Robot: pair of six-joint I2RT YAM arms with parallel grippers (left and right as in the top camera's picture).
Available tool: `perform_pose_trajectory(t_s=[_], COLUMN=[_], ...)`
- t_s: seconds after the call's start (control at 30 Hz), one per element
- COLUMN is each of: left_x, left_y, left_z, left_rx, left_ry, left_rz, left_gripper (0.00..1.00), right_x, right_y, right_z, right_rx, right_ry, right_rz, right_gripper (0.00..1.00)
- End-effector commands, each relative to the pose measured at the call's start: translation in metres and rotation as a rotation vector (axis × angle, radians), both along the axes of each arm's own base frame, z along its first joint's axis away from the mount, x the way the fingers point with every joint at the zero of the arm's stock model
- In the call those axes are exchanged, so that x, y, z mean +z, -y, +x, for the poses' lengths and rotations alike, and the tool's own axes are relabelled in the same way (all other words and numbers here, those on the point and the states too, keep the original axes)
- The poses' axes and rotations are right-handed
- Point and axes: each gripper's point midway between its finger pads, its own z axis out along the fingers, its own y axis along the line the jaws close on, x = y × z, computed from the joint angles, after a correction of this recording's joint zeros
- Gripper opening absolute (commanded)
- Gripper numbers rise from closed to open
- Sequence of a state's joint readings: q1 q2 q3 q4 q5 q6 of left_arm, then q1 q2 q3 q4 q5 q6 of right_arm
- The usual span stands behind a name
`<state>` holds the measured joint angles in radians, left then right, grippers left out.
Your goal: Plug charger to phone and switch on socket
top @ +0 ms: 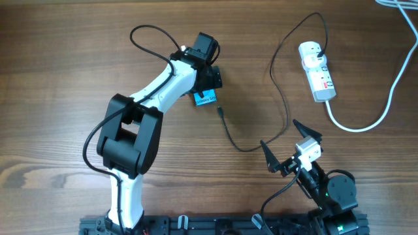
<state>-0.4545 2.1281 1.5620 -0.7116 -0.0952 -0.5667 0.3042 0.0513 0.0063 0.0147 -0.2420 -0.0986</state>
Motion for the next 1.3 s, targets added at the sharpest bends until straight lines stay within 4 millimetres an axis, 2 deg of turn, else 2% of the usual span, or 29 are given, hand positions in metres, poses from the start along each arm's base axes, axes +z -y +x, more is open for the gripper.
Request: perform_pose_trajectory(t_s=[0.0,0.5,0.67,0.8,1.07,1.27], left_x=[-0.007,-0.004,-0.011,-0.025,-0.026,-0.023], left_y=[-0.005,0.000,-0.003,-0.007,-0.008,-0.003], left_z=[0.002,0.011,0.006,-0.003,-0.004,0.005], left_rx=[0.011,0.012,0.012,0.011,0.011,0.012], left_ry=[0.010,0.051,0.037,0.018,0.014,0.055], left_rz=[0.038,0.018,0.025,0.034,0.036,0.016], left_gripper=[1.00,0.97,0.97,0.97,0.92,0.99], right_x=[0.000,0.000,0.000,0.000,0.000,0.000], right_y=[0.001,0.001,0.001,0.001,0.001,0.001], right_z=[0.001,0.001,0.001,0.001,0.001,0.001], right_rx=[-0.007,-0.007,-0.007,-0.007,-0.007,-0.007], right_ry=[0.007,0.006,0.006,0.006,0.007,0.006], right_rz=[-0.005,-0.005,-0.005,-0.005,-0.005,-0.005], right_gripper=[1.00,1.00,1.00,1.00,1.00,1.00])
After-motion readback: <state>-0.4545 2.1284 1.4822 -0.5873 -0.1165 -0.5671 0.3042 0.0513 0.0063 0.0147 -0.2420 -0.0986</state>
